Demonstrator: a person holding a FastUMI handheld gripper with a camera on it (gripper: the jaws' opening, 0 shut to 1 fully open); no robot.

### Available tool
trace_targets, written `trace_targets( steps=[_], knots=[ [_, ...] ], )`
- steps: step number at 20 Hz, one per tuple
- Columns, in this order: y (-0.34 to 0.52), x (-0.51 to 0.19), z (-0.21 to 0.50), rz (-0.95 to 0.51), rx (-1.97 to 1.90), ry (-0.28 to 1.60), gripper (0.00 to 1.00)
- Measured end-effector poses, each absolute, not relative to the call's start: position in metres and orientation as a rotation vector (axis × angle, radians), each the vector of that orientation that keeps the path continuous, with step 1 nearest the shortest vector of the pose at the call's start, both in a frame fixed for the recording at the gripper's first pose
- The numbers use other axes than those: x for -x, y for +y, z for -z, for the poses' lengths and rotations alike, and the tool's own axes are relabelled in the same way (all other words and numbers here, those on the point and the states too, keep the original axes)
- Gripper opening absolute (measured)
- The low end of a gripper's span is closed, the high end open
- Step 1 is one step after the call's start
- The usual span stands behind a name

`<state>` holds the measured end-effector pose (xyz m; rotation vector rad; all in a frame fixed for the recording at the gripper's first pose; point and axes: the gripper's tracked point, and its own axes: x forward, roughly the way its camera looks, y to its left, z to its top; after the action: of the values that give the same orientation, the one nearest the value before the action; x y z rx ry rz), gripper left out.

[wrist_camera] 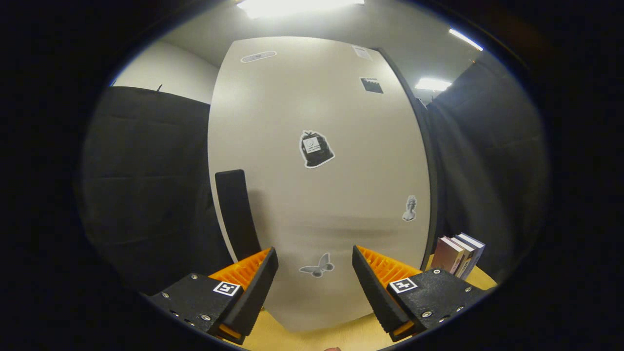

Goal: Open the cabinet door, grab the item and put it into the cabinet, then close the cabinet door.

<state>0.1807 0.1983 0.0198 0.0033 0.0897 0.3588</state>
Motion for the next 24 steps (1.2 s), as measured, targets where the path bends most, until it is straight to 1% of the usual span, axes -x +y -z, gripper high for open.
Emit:
trace_targets(
  steps=[2, 5, 8, 16, 24],
  knots=[
    [0.196, -0.188, -0.017, -0.333, 0.033, 0.078, 0.93],
    [0.197, -0.192, -0.013, -0.341, 0.016, 0.099, 0.94],
    [0.186, -0.189, -0.016, -0.316, 0.018, 0.088, 0.94],
    [0.121, -0.144, -0.026, -0.245, 0.008, 0.057, 0.94],
    [0.061, -0.105, -0.007, -0.158, -0.001, 0.031, 0.94]
  ],
)
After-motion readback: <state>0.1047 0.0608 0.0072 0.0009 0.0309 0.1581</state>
